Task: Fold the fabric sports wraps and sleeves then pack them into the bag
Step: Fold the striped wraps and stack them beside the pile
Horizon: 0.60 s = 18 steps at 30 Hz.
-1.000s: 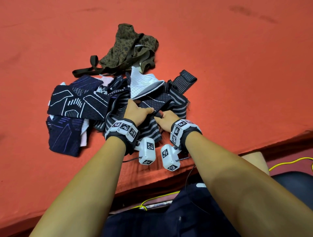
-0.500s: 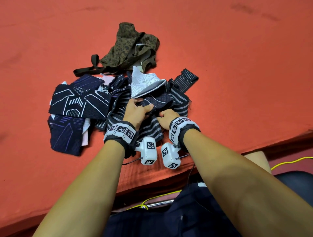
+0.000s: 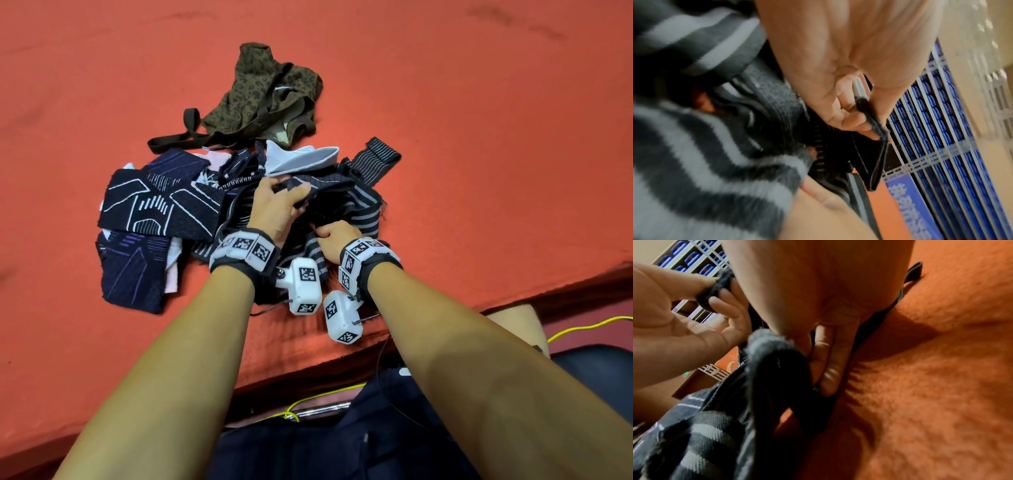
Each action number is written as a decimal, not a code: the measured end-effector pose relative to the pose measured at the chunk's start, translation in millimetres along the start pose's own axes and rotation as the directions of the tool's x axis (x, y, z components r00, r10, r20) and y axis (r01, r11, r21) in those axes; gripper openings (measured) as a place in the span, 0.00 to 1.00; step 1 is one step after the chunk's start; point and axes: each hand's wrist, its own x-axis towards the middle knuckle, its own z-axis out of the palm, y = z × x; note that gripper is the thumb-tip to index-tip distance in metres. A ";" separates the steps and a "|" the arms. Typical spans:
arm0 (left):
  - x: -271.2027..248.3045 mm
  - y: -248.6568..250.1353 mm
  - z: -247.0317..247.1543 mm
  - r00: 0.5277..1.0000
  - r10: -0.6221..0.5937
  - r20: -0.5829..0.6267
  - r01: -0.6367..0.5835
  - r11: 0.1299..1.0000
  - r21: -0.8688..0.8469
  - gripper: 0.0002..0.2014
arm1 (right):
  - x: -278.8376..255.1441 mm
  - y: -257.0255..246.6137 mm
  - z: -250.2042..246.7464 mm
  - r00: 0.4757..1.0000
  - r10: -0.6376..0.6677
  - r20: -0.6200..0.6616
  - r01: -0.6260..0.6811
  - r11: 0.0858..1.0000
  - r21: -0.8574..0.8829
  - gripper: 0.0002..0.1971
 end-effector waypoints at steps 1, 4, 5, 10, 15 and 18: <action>2.1 3.4 3.7 1.000 0.010 0.010 -0.011 0.999 0.036 0.20 | -0.1 1.3 0.9 1.000 -0.011 0.014 0.010 1.000 0.013 0.12; 4.6 5.5 10.7 0.993 -0.058 0.100 0.043 0.989 0.143 0.19 | -2.4 -0.4 -4.0 0.999 -0.023 0.049 0.021 0.999 0.044 0.09; 3.9 2.7 10.2 0.988 -0.088 0.131 0.061 0.979 0.196 0.17 | -2.8 -0.9 -5.9 0.998 -0.022 0.062 0.019 0.999 0.051 0.08; -5.2 -18.6 -21.7 0.993 -0.039 0.111 -0.024 0.853 0.521 0.18 | -3.5 2.2 -10.6 0.994 -0.010 0.104 -0.005 0.990 0.138 0.11; -20.9 -25.1 -69.2 0.985 0.004 0.175 -0.130 0.686 0.716 0.16 | -18.6 11.2 -20.6 1.000 0.020 0.009 -0.019 0.989 -0.144 0.10; -31.6 -24.1 -90.8 0.972 -0.079 0.221 -0.173 0.400 0.900 0.16 | -23.2 19.8 -29.7 0.998 0.057 -0.024 -0.061 0.965 -0.255 0.10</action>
